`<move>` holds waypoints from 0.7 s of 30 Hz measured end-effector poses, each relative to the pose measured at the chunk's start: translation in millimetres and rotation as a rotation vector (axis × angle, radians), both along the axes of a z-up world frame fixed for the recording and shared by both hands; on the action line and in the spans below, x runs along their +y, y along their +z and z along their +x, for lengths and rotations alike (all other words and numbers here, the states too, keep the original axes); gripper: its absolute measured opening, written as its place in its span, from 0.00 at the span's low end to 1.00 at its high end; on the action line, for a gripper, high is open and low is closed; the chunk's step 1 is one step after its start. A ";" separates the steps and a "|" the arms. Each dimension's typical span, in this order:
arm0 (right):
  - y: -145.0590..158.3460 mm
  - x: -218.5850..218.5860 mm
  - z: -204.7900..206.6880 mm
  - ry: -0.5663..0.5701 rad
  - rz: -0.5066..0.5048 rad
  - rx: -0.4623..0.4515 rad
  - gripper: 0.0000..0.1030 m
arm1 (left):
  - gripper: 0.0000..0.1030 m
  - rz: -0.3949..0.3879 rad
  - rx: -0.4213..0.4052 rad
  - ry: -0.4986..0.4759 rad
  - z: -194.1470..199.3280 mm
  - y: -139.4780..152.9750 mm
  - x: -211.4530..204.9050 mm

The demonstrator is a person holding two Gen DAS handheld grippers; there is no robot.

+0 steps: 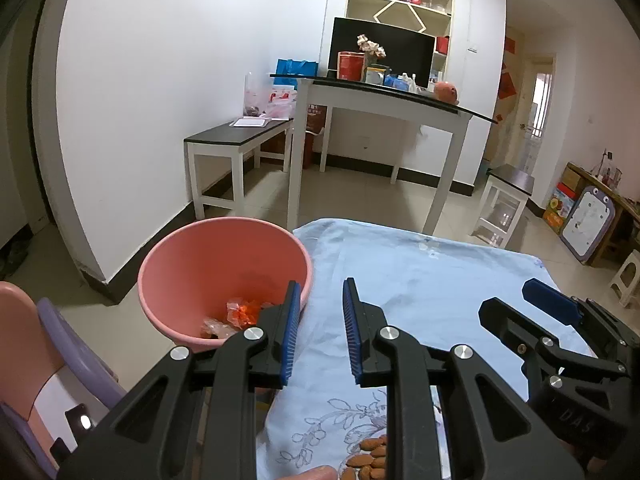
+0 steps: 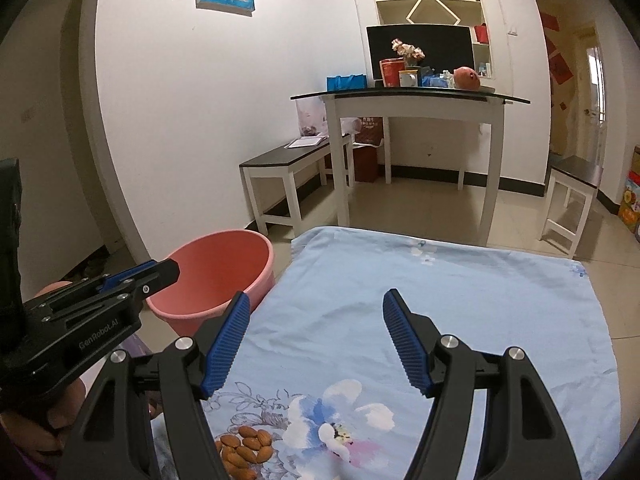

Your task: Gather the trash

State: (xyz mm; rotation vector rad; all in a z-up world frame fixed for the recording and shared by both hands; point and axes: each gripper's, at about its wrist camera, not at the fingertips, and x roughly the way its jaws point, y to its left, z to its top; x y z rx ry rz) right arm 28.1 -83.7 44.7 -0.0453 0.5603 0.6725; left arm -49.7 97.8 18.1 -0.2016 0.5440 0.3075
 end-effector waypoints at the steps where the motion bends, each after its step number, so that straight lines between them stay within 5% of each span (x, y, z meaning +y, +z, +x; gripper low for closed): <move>1: 0.9 -1.6 -1.3 -0.004 0.000 -0.004 0.66 | 0.21 0.004 -0.001 -0.003 -0.4 0.5 -1.8; 21: 9.7 -16.9 -14.1 -0.036 0.015 -0.040 0.66 | 0.21 0.033 -0.025 -0.023 -8.9 8.3 -23.1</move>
